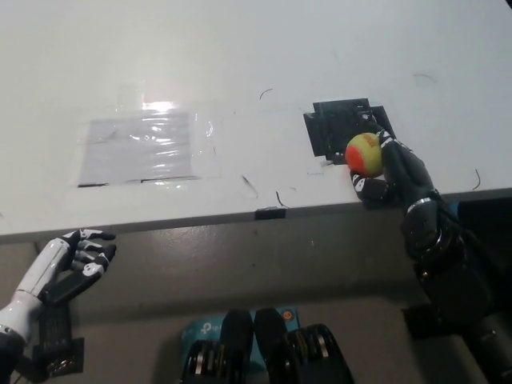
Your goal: The robot uses right hand to squeeze a small tennis ball placed on the black area of the table
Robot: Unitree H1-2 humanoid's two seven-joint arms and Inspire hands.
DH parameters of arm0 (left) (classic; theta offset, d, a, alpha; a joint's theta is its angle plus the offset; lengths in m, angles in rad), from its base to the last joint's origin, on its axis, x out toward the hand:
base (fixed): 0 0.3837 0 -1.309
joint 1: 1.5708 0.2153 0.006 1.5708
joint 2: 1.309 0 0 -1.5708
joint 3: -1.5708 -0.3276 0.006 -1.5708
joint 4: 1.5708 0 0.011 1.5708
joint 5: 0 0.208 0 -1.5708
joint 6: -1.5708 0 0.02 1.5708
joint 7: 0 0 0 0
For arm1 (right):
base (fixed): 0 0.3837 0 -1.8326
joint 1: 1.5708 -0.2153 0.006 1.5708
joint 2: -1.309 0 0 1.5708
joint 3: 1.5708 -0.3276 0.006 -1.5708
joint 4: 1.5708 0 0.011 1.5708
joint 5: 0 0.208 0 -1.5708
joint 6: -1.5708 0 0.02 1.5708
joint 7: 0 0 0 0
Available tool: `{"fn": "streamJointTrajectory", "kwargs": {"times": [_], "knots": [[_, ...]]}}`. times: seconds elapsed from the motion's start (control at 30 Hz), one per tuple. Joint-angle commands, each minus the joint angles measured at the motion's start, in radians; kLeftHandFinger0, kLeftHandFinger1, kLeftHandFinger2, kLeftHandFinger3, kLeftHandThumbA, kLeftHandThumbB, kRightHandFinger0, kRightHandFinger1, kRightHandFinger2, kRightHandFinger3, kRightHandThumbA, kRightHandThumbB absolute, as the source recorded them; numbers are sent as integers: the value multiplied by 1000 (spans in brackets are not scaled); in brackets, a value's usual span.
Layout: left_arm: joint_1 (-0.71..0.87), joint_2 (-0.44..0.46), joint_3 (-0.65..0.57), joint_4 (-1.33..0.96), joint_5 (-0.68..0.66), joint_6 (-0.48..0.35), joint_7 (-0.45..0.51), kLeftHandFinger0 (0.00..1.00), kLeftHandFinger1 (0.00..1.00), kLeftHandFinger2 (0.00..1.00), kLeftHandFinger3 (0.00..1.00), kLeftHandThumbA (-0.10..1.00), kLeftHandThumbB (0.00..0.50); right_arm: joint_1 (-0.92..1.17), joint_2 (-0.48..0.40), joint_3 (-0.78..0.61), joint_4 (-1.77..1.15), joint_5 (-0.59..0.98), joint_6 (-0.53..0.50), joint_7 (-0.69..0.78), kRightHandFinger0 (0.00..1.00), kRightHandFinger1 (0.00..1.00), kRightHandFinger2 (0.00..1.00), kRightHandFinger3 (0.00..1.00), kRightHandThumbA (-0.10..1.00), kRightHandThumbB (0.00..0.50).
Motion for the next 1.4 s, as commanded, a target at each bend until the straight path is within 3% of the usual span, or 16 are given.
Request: {"fn": "streamJointTrajectory", "kwargs": {"times": [0.0,0.07,0.1,0.13,0.17,0.2,0.23,0.27,0.3,0.33,0.43,0.53,0.67,0.77,0.93,1.37], "knots": [[-31,14,-2,-16,9,-14,-13,430,500,604,717,676,12,-6,32,15,97,23,-195,-9,1000,1000,1000,1000,301,210],[-30,16,0,-14,8,-19,-13,432,501,606,715,696,20,-12,41,23,120,11,-258,-43,737,757,924,1000,343,165],[-28,16,1,-18,7,-20,-13,433,502,604,708,696,14,-17,53,23,127,4,-279,-69,452,434,601,1000,341,36],[-27,17,2,-21,6,-20,-14,433,503,602,704,695,13,-19,59,22,131,2,-290,-81,241,262,507,1000,342,73],[-28,14,6,-25,-3,-12,-16,427,495,592,702,684,18,-20,65,34,111,-27,-316,-130,10,10,158,1000,93,3],[-28,15,6,-23,-2,-12,-17,428,498,591,703,683,24,-20,68,35,110,-37,-321,-148,0,44,209,1000,-70,0],[-29,16,5,-24,2,-11,-16,431,501,588,696,687,22,-18,68,34,102,-42,-324,-157,0,79,239,746,-99,0],[-29,15,5,-24,5,-11,-15,433,503,586,692,689,19,-14,63,33,99,-43,-363,-174,89,262,427,395,-100,0],[-27,16,4,-18,6,-29,-13,428,498,584,688,686,11,-7,65,26,114,-52,-417,-237,21,232,374,88,-100,0],[-26,17,4,-17,7,-31,-14,424,494,578,680,688,11,-3,67,22,118,-49,-433,-251,4,250,432,13,-100,0],[-10,20,3,-8,10,-52,-13,426,492,580,688,693,12,19,55,27,95,-80,-450,-299,0,239,502,34,-100,8],[-2,21,4,-10,4,-54,-18,420,482,567,684,697,12,30,9,33,55,-112,-483,-320,0,145,492,274,-100,142],[7,17,10,-15,2,-37,-16,425,490,568,686,700,28,33,-29,2,10,-101,-511,-330,0,196,517,328,-100,165],[7,18,10,-14,3,-45,-16,419,490,568,689,719,27,22,-45,-14,10,-108,-555,-364,0,186,512,340,-100,216],[4,13,12,-4,-1,-44,-15,399,477,555,663,726,42,6,-54,-77,-53,-89,-566,-387,0,27,336,241,-100,231],[0,14,20,-19,-3,-36,-13,408,481,560,665,745,38,-31,-59,-167,-184,-98,-553,-391,0,19,403,207,-100,221]]}}
